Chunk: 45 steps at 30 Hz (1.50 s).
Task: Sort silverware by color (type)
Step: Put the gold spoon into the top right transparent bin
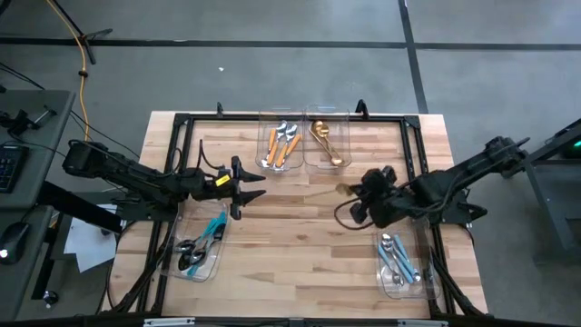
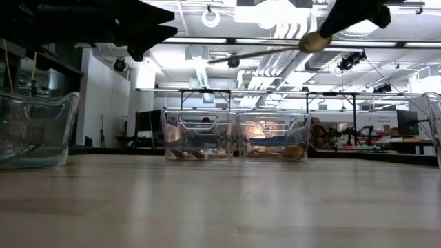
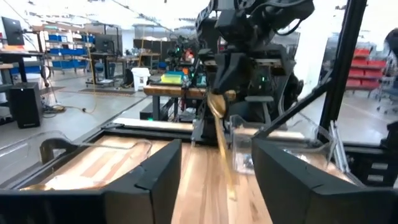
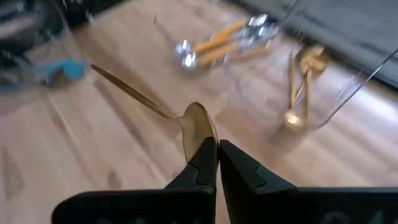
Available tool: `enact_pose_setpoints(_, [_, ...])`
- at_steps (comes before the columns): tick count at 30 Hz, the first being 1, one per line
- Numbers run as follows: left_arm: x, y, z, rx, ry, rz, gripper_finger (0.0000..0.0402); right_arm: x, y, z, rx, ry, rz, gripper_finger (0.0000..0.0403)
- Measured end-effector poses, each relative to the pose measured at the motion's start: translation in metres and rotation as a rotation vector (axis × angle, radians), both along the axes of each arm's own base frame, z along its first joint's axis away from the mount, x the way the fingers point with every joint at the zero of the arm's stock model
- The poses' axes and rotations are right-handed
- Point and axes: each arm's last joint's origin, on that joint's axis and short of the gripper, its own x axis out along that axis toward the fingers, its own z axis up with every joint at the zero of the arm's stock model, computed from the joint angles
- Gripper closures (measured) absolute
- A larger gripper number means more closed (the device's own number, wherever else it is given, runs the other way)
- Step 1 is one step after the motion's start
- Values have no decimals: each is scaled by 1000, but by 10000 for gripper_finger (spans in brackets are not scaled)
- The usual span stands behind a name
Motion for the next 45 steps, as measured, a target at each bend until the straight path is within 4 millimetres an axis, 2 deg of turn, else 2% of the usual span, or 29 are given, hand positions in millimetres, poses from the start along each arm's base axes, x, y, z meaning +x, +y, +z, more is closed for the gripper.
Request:
enact_pose_setpoints(4, [0, 0, 2, -7, -21, -4, 205, -10, -7, 14, -60, -74, -16, 403])
enact_pose_setpoints(11, [0, 0, 2, -7, -22, -5, 206, -18, -13, 30, -162, -169, -35, 403])
enact_pose_setpoints(30, [2, 0, -1, -42, -1, -9, 204, -12, -10, 34, -190, -202, -5, 403])
enact_pose_setpoints(34, [16, -2, 0, -91, 22, -19, 204, -5, -10, 29, -177, -167, 25, 403])
enact_pose_setpoints(45, [65, -3, -9, -168, 240, -4, 204, 24, -8, 9, -133, -58, 107, 403])
